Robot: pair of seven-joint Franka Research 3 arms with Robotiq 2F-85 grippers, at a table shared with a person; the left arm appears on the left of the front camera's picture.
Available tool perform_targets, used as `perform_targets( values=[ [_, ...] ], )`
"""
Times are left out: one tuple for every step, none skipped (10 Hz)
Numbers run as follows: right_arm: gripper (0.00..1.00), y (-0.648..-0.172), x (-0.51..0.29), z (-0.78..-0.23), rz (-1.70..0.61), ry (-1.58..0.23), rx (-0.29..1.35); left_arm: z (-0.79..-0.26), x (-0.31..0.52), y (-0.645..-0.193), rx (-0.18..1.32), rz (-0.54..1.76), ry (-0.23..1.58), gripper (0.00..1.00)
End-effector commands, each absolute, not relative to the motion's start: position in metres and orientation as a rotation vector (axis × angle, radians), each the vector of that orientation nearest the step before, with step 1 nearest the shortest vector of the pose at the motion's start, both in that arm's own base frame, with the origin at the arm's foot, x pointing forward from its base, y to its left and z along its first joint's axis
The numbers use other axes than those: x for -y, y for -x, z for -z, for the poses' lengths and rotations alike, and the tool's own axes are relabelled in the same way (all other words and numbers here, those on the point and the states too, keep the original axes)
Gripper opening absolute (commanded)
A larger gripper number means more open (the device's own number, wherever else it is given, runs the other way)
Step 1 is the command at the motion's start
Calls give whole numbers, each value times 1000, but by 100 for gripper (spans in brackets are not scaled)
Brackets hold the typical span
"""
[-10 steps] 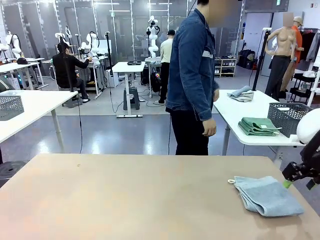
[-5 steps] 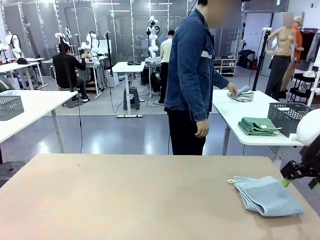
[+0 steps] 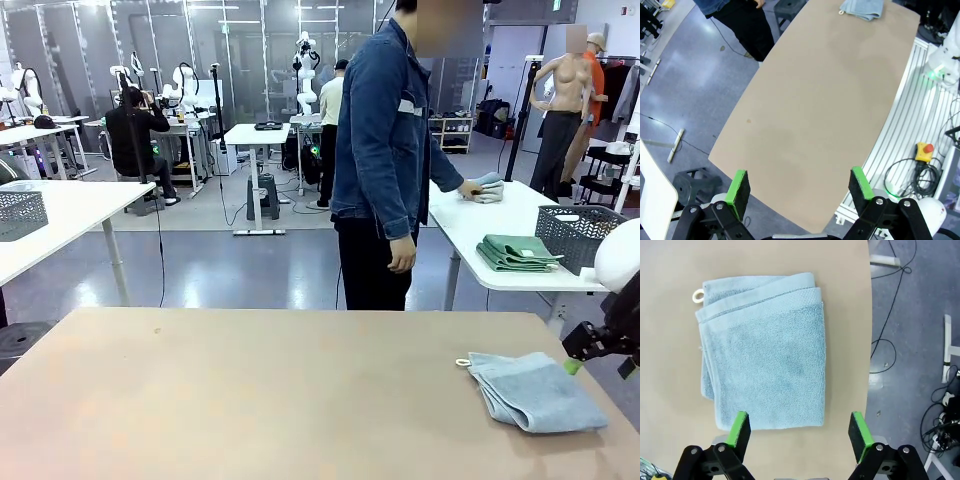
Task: Fold the towels and place them in the basket.
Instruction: When a person lays out a Towel with hook on the table, fold it in half twice.
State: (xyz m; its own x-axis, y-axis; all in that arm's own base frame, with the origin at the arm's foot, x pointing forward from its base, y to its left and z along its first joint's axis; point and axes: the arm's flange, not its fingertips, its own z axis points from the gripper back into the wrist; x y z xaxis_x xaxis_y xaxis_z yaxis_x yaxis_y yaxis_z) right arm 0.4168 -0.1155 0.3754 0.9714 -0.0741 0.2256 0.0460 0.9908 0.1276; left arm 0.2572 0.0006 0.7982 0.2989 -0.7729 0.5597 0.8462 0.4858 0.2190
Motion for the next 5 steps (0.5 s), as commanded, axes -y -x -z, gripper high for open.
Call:
perform_targets(
  values=[
    [99,-419,117,-374,47,-121,232,-797,1,-257,670,1078,122,100],
    [99,-419,117,-374,47,-121,232,-797,1,-257,670,1078,122,100],
    [99,-419,117,-374,47,-121,232,-797,1,-257,670,1078,122,100],
    [99,-419,117,-374,47,-121,232,-797,1,-257,670,1078,122,100],
    [99,-419,117,-374,47,-121,232,-797,1,-257,670,1078,122,100]
  ],
)
